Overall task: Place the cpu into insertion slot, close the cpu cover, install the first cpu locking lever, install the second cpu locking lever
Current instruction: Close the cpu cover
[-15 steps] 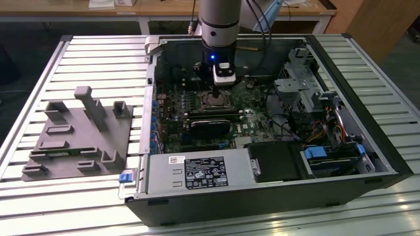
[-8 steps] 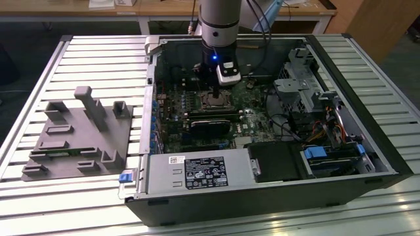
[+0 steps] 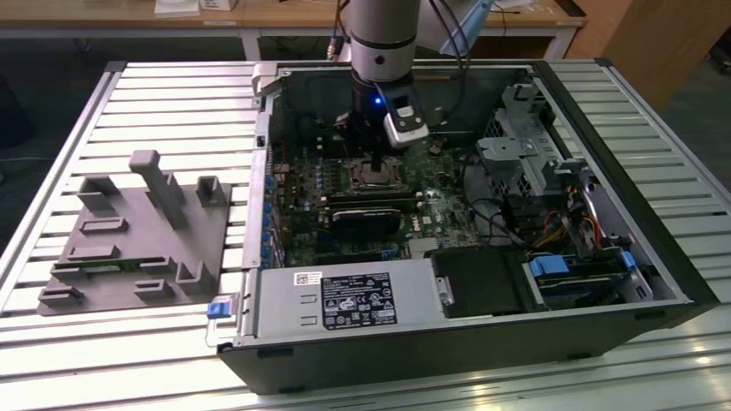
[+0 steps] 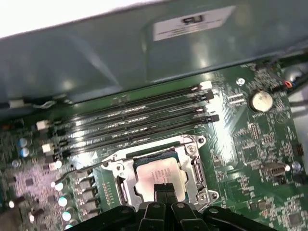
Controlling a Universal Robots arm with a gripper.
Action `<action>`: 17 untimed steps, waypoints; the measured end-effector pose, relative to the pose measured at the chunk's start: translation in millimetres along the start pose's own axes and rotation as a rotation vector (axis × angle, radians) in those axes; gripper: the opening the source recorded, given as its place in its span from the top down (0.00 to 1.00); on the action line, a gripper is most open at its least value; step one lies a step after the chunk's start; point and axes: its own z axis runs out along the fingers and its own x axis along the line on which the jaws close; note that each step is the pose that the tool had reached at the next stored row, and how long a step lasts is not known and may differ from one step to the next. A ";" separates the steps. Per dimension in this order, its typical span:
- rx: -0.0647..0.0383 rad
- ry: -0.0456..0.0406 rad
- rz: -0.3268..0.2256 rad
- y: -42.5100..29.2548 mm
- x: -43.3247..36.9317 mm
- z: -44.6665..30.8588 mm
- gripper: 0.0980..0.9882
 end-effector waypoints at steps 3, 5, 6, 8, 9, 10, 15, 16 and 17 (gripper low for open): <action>0.004 -0.0008 -0.051 0.0 0.0 0.2 0.99; 0.009 -0.0015 -0.081 0.0 0.0 0.5 0.99; 0.010 -0.0015 -0.095 0.0 0.0 0.9 0.99; 0.015 -0.0001 -0.117 0.0 0.1 1.9 0.99; 0.017 0.0014 -0.124 -0.1 0.1 2.6 0.99; 0.018 0.0032 -0.127 -0.1 0.1 3.3 0.99; 0.019 0.0076 -0.128 -0.2 0.5 5.9 0.99; 0.020 0.0077 -0.128 -0.3 0.9 6.2 0.99; 0.020 0.0077 -0.128 -0.5 1.5 6.4 0.99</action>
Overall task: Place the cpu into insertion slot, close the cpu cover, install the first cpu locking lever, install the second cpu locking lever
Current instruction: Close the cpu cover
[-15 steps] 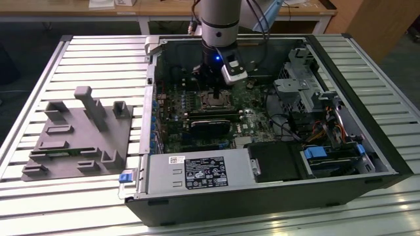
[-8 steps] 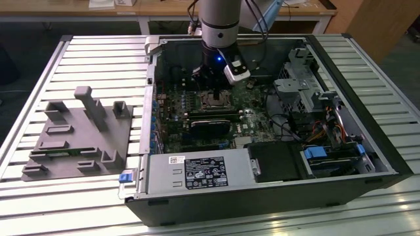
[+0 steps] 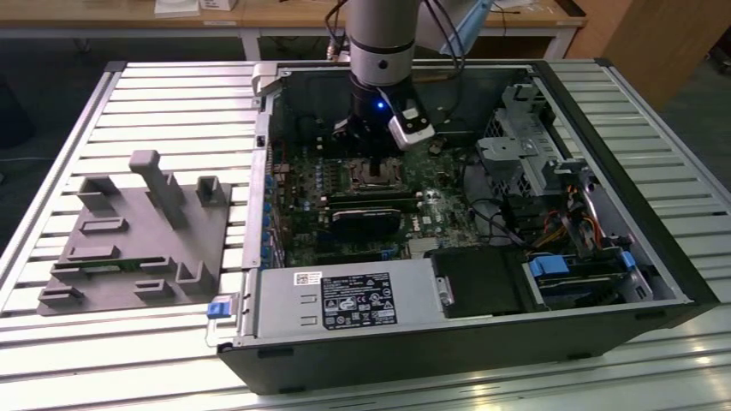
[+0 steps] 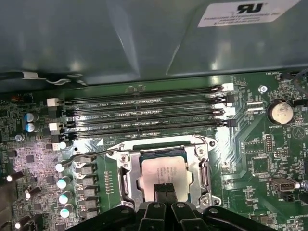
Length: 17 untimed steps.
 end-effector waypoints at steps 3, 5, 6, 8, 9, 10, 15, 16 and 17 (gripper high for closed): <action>0.000 -0.0001 0.000 -0.3 3.6 0.5 0.99; 0.000 -0.0001 0.000 -0.7 6.9 0.8 0.99; 0.000 -0.0001 0.000 -0.9 8.6 0.9 0.99; 0.000 -0.0001 0.000 -1.2 12.1 1.3 0.99; 0.000 -0.0001 0.000 -1.4 13.7 1.5 0.99; 0.000 -0.0001 0.000 -1.6 15.2 1.7 0.99; 0.000 -0.0001 -0.001 -1.9 18.7 4.2 0.99; -0.001 0.0001 -0.003 -2.0 19.1 4.6 0.99; -0.003 0.0002 -0.008 -2.1 19.4 5.1 0.99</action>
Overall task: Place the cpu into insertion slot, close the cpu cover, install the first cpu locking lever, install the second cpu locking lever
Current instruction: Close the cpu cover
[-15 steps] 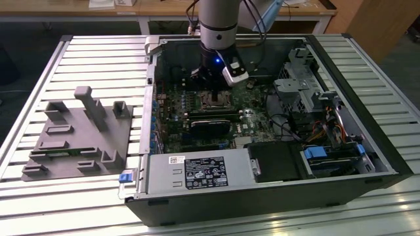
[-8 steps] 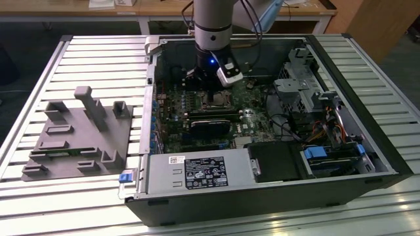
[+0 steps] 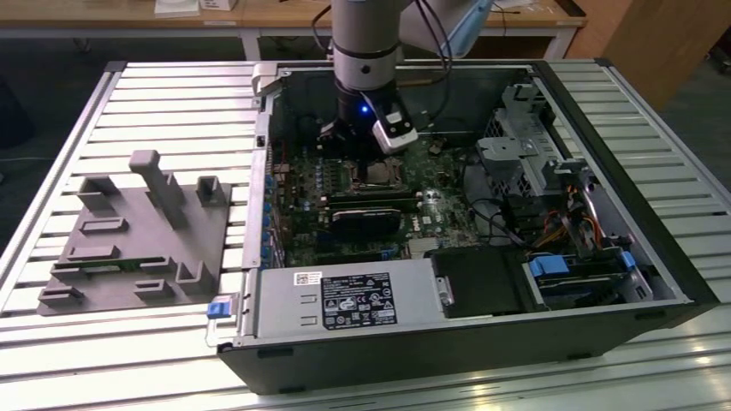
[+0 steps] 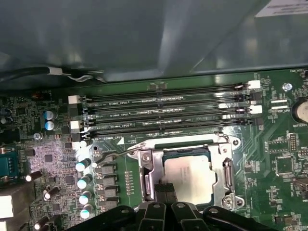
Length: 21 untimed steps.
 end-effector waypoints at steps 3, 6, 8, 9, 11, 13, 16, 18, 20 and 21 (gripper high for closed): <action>-0.006 0.0003 -0.020 0.0 1.1 1.2 0.99; -0.018 0.0014 -0.036 -0.2 2.3 1.7 0.99; -0.032 0.0025 -0.047 -0.2 3.1 2.1 0.99; -0.036 0.0028 -0.051 -0.3 3.5 2.2 0.99; -0.039 0.0031 -0.056 -0.3 4.3 2.7 0.99; -0.041 0.0034 -0.063 -0.4 5.2 3.5 0.99; -0.042 0.0035 -0.071 -0.5 5.6 5.2 0.99; -0.042 0.0037 -0.072 -0.5 5.6 6.1 0.99; -0.042 0.0040 -0.073 -0.6 5.7 6.7 0.99; -0.043 0.0041 -0.073 -0.6 5.8 6.9 0.99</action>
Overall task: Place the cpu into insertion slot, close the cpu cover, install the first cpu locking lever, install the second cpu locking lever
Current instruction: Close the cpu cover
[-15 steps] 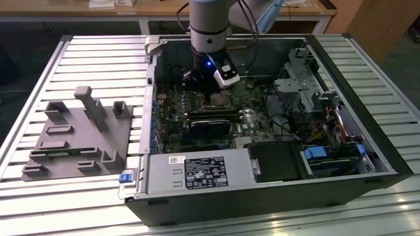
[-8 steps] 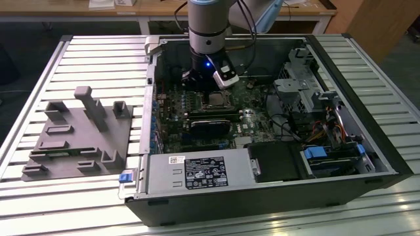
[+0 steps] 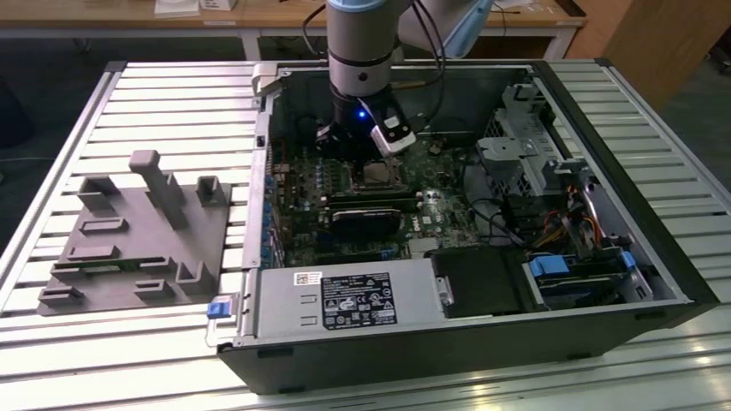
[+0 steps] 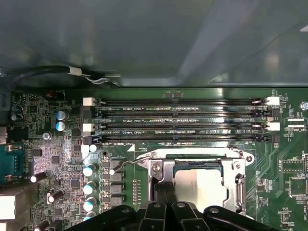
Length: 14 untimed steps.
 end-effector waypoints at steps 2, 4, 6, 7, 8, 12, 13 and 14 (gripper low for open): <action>-0.001 -0.0002 0.000 0.1 -0.1 0.2 0.99; -0.002 -0.0004 0.000 0.1 -0.1 0.3 0.99; -0.003 -0.0004 0.000 0.1 -0.1 0.3 0.99; -0.003 -0.0004 0.000 0.1 -0.1 0.3 0.99; -0.003 -0.0006 0.000 0.1 -0.1 0.0 0.99; -0.003 -0.0011 0.000 0.3 -0.3 -4.4 0.99; -0.003 -0.0014 0.000 0.3 -0.3 -5.7 0.99; -0.003 -0.0017 0.000 0.4 -0.3 -7.2 0.99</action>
